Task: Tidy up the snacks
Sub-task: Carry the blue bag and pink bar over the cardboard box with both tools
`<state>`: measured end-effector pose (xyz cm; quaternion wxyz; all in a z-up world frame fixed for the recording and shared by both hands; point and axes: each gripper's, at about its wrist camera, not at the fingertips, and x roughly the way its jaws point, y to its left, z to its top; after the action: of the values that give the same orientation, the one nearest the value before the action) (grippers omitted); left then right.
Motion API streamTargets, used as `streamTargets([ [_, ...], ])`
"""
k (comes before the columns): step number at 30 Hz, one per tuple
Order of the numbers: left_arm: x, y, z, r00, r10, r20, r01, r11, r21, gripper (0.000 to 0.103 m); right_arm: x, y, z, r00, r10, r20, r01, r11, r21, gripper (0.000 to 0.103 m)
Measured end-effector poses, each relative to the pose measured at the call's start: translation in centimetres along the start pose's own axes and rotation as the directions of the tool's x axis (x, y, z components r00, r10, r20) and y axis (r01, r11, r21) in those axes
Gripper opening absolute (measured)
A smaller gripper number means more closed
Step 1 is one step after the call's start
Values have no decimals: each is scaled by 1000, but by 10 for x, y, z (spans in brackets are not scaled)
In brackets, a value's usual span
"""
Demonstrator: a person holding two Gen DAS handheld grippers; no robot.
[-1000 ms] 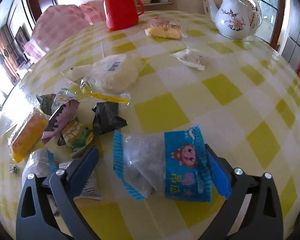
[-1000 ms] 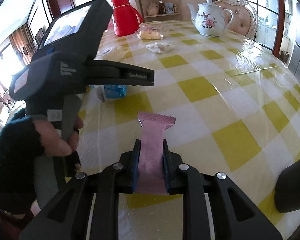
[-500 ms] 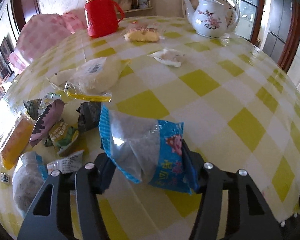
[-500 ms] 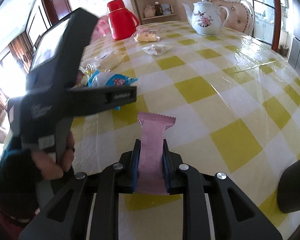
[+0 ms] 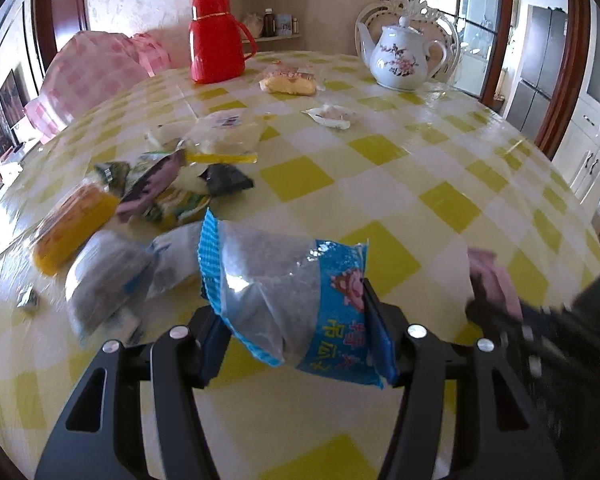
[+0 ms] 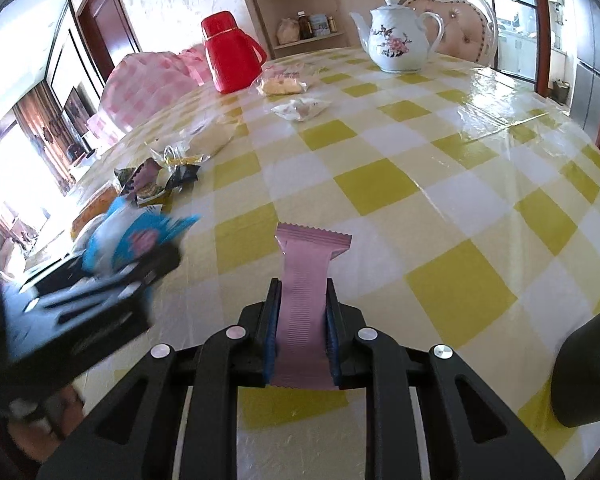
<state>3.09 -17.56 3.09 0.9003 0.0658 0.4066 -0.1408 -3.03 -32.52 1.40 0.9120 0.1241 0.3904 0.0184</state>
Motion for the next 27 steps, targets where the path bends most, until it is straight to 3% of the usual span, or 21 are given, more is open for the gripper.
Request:
streamTargets([
  [9, -38, 45, -40, 999, -8, 39, 13, 990, -138, 60, -12, 5, -7, 997, 55, 48, -57, 998, 32, 20],
  [14, -57, 64, -55, 997, 14, 80, 2, 982, -191, 60, -15, 21, -16, 986, 158, 42, -161, 985, 63, 20],
  [18, -68, 82, -64, 996, -16, 91, 39, 968, -249, 60, -19, 42, -22, 964, 262, 46, -265, 961, 82, 20],
  [27, -111, 112, -98, 991, 46, 126, -4, 949, -315, 61, -31, 132, -43, 901, 433, 34, -431, 901, -54, 20],
])
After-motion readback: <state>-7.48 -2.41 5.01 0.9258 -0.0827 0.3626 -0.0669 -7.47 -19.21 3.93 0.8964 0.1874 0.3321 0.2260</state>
